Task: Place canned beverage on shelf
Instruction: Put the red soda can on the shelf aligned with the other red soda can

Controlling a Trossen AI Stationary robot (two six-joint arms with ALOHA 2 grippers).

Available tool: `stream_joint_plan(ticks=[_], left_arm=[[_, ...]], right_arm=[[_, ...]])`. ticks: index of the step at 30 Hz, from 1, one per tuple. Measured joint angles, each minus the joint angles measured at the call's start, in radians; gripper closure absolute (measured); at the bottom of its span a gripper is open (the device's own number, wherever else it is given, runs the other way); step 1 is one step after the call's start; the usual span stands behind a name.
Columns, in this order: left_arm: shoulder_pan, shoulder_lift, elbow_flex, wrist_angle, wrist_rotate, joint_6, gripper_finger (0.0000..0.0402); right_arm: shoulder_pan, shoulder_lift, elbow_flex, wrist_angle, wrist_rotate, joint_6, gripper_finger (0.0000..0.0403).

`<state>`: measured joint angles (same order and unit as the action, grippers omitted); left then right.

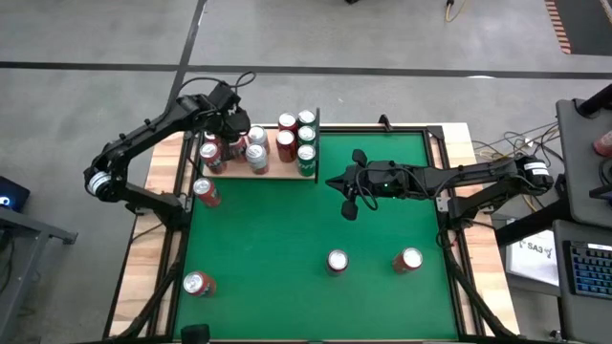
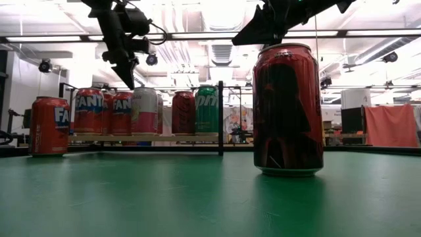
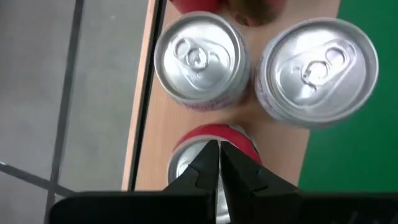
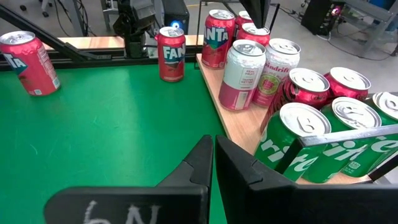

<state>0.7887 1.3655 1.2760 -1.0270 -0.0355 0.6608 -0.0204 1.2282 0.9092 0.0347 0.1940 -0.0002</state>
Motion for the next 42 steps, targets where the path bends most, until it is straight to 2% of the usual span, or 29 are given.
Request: stream_joint_plan(ticks=[5,11,42], left_arm=[[0.000,0.000,0.006,-0.026,0.009,-0.023,0.0402],[0.000,0.000,0.006,-0.048,0.073,-0.055,0.0402],[0.000,-0.004,-0.035,-0.011,0.045,-0.113,0.0402]], right_arm=[[0.000,0.000,0.000,0.000,0.000,0.000,0.0394],[0.000,0.000,0.000,0.000,0.000,0.000,0.0394],[0.000,0.000,0.000,0.001,0.000,0.007,0.0394]])
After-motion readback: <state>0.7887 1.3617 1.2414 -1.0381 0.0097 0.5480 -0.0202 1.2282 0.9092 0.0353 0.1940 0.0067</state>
